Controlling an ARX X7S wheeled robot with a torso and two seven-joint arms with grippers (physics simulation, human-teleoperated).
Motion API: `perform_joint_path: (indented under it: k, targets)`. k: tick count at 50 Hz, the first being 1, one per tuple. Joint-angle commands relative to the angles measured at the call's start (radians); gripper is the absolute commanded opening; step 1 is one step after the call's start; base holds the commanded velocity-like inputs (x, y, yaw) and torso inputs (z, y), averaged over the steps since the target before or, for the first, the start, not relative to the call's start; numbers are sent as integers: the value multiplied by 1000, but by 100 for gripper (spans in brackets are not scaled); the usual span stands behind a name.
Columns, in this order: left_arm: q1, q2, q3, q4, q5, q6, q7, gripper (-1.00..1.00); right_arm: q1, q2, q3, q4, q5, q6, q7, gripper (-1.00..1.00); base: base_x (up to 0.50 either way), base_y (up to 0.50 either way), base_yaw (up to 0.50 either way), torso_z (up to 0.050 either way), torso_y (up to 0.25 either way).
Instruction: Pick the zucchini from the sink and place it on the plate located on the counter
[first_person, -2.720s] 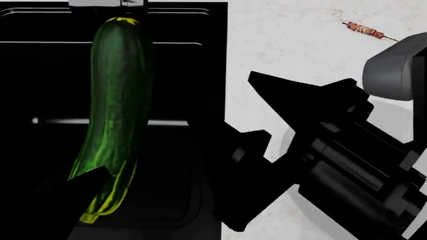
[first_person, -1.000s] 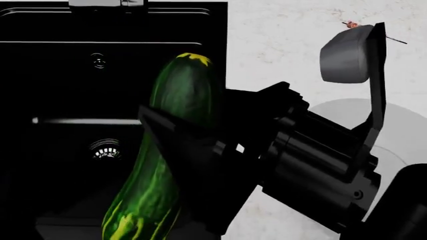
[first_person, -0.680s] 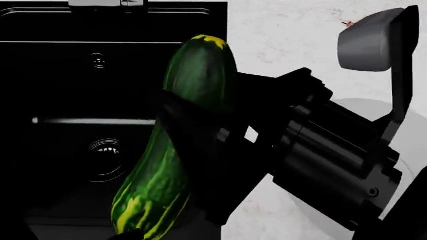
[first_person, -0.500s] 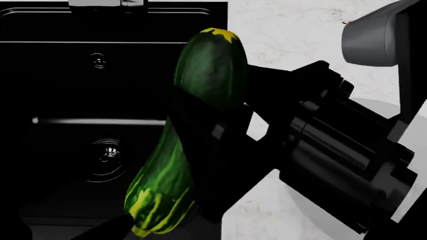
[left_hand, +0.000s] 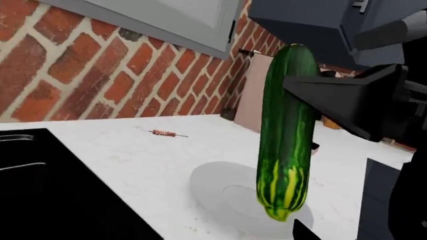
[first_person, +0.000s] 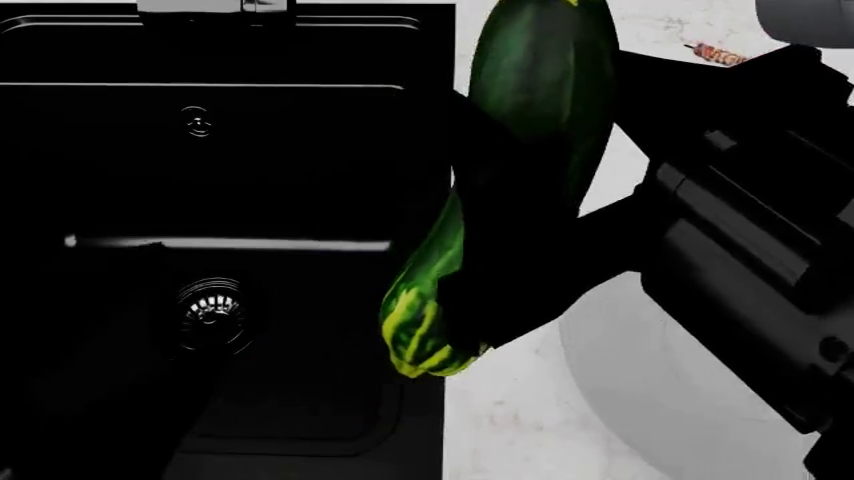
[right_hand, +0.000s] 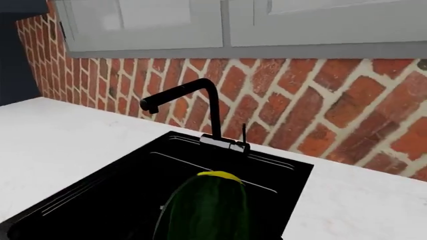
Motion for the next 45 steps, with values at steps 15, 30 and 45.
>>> perform_joint_path:
  k: [15,30,45]
  targets:
    - [9,0,49,13,241,68,-75,100,353,130,-370,104,117,116,320,-100,0,0,0,1,0]
    - [27,-10,155,10,474,125,-148,100,624,93,-602,357,104,265,363,-100,0,0,0,0,1]
    - [43,-13,162,4,497,143,-168,100,782,89,-810,547,-104,319,151,-100,0,0,0,0,0]
